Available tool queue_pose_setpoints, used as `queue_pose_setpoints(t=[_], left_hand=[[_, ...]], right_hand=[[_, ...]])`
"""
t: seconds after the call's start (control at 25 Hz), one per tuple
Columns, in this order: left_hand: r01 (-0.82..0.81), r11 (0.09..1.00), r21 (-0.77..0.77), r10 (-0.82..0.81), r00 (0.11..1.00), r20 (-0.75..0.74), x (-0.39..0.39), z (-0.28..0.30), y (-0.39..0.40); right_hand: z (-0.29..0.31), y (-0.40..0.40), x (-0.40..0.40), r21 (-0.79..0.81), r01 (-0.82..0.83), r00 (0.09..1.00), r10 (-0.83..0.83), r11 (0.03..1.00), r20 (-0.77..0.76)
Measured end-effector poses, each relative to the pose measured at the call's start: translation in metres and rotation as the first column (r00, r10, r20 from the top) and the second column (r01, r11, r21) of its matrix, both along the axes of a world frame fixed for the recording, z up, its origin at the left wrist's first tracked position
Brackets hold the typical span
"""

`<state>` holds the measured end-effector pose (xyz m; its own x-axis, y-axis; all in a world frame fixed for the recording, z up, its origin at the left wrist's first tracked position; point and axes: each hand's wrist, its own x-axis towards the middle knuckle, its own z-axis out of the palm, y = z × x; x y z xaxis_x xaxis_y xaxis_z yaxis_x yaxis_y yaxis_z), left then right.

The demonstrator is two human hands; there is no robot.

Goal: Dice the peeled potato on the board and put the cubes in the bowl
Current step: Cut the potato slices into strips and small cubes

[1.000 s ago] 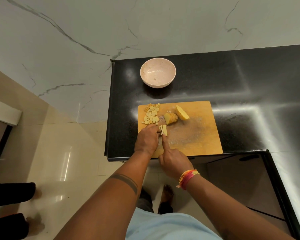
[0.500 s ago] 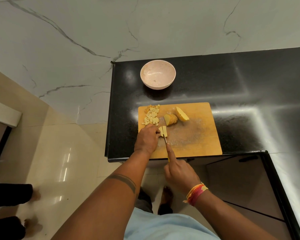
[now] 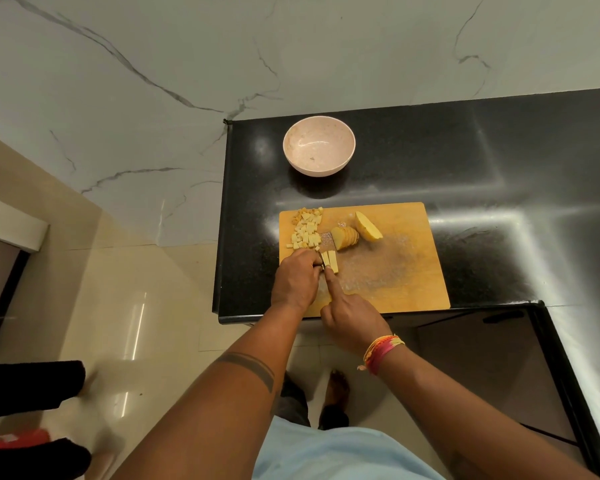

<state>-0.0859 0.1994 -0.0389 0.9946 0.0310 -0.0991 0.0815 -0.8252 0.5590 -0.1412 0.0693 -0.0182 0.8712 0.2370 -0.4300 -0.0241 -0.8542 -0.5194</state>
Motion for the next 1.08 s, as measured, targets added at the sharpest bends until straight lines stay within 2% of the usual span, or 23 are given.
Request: queue_pose_setpoints(t=[0.52,0.8,1.0,1.08], left_hand=[[-0.029,0.999,0.014,0.030,1.000,-0.002,-0.001,0.002,-0.004],[-0.160,0.976,-0.150,0.152,0.986,-0.065,-0.008,0.004,-0.016],[-0.114,0.991,0.066,0.120,0.989,-0.089,-0.005,-0.001,-0.036],[-0.089,0.992,0.094,0.097,0.991,-0.090,-0.001,-0.002,-0.036]], right_hand=[[0.009,-0.015,-0.040,-0.022,-0.036,0.999,0.036,0.999,-0.034],[0.019,-0.039,-0.035,0.037,0.093,0.994,-0.095,0.995,0.045],[0.017,-0.038,-0.017,0.043,0.123,0.992,-0.122,0.992,-0.017],[0.016,-0.037,-0.015,0.048,0.119,0.993,-0.118,0.992,-0.032]])
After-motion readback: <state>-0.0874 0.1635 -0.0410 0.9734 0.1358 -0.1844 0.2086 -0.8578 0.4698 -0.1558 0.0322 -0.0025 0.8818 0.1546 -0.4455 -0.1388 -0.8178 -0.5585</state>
